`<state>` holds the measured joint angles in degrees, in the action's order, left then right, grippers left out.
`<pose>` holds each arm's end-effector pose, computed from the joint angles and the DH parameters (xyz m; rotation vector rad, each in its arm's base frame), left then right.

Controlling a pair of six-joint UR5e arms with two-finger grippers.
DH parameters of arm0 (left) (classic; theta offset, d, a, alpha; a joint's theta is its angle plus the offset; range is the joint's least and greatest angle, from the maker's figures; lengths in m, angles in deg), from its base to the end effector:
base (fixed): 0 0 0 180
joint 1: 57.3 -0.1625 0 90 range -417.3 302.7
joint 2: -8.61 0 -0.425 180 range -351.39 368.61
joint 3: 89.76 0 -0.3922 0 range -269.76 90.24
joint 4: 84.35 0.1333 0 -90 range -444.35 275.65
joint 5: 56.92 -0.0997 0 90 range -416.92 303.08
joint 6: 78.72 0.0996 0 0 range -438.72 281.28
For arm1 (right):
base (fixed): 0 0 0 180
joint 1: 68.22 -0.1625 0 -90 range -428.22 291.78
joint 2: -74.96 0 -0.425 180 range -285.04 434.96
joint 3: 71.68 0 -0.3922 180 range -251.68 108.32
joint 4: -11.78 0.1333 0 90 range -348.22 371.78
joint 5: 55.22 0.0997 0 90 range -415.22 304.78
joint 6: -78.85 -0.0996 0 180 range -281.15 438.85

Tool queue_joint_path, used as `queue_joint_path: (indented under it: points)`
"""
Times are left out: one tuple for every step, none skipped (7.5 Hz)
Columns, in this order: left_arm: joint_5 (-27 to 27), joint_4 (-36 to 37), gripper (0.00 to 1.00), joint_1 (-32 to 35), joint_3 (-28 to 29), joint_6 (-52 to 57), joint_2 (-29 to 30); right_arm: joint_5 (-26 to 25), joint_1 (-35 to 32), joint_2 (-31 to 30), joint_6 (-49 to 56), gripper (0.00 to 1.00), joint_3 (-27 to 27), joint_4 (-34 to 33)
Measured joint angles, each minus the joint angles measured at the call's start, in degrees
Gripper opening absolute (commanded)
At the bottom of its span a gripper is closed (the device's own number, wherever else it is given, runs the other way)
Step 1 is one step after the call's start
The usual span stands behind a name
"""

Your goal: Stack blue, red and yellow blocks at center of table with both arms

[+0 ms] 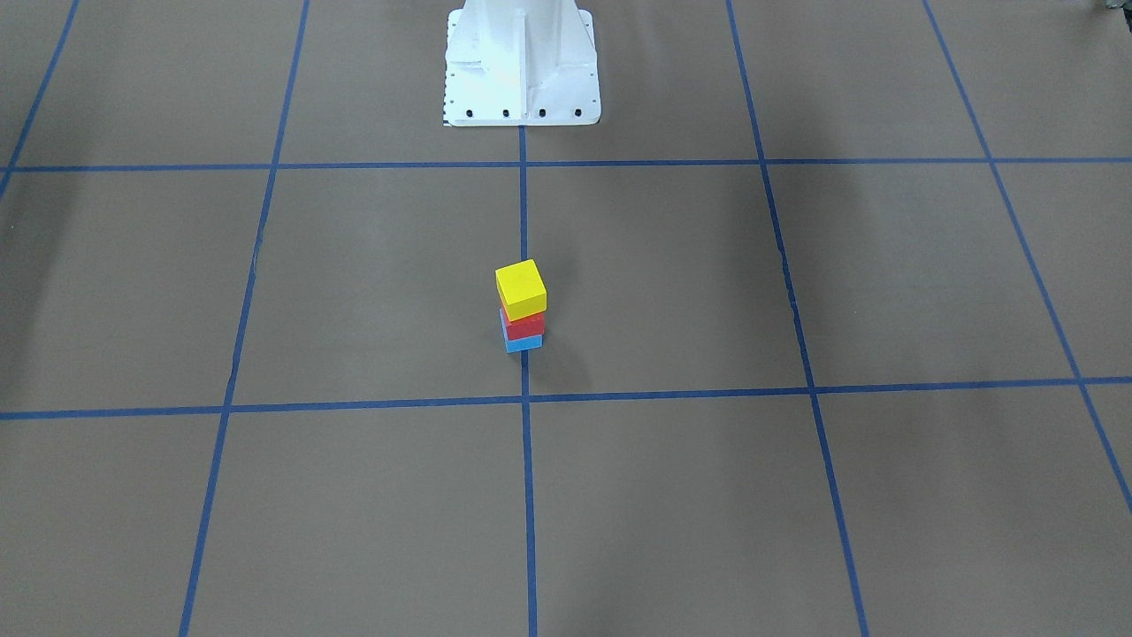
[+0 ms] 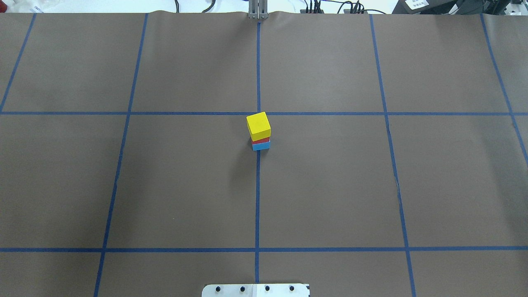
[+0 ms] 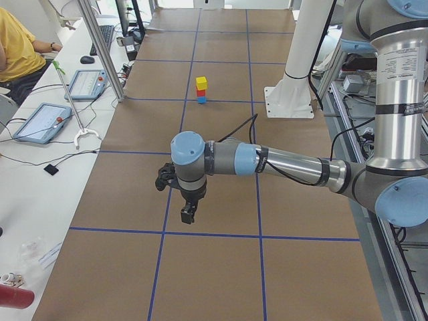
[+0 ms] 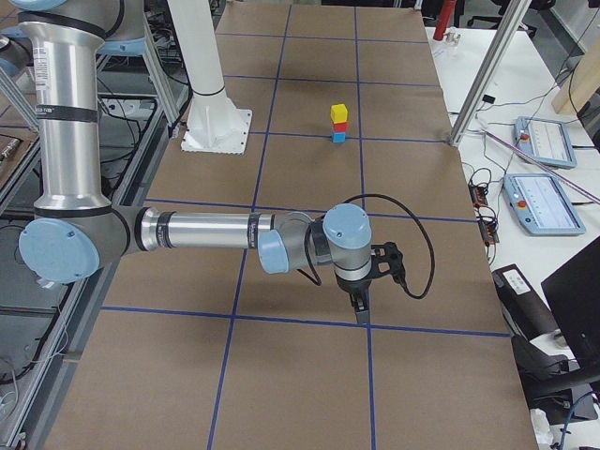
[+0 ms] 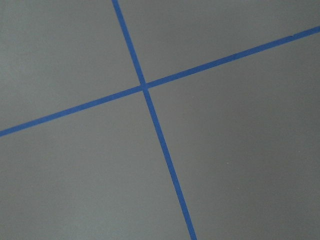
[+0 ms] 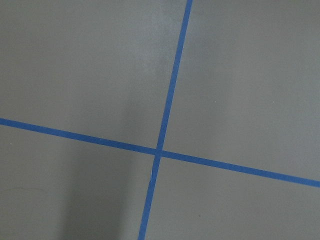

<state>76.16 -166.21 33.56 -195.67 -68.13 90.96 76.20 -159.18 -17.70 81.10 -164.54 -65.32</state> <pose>-0.0717 -0.4304 0.5999 0.0771 0.7488 0.1625 0.0755 -0.4853 0.6358 0.2387 -0.7134 -0.1041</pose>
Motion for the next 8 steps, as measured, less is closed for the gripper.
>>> queue_joint_path:
  points:
    - [0.04, -2.69, 1.0, 0.16, -0.35, -2.89, -2.33, -0.06, 0.0, -0.14, -0.2, 1.0, 0.02, -0.03]
    - [0.04, -4.35, 1.0, 0.16, -0.6, -5.29, -3.41, -0.11, 0.0, -0.15, -0.36, 1.0, 0.06, -0.06]
    - [0.0, -5.04, 1.0, 0.09, -0.43, -7.04, -3.57, -0.18, 0.0, -0.18, -0.25, 1.0, 0.08, -0.07]
    - [-0.04, -5.33, 1.0, 0.03, 0.12, -7.81, -3.18, -0.24, 0.0, -0.24, 0.06, 1.0, 0.08, -0.07]
    - [-0.12, -5.49, 1.0, 0.02, 0.25, -7.94, -2.64, -0.27, 0.0, -0.31, 0.25, 1.0, 0.1, -0.07]
    - [-0.3, -6.18, 1.0, -0.02, 0.05, -7.8, -2.34, -0.19, 0.0, -0.35, 0.33, 1.0, 0.11, -0.07]
    - [-0.37, -8.01, 1.0, -0.05, 0.1, -7.68, -2.29, -0.09, 0.0, -0.34, 0.19, 1.0, 0.09, -0.15]
    - [-0.38, -10.14, 1.0, -0.06, 0.22, -7.67, -2.5, -0.1, 0.0, -0.34, -0.15, 1.0, 0.09, -0.34]
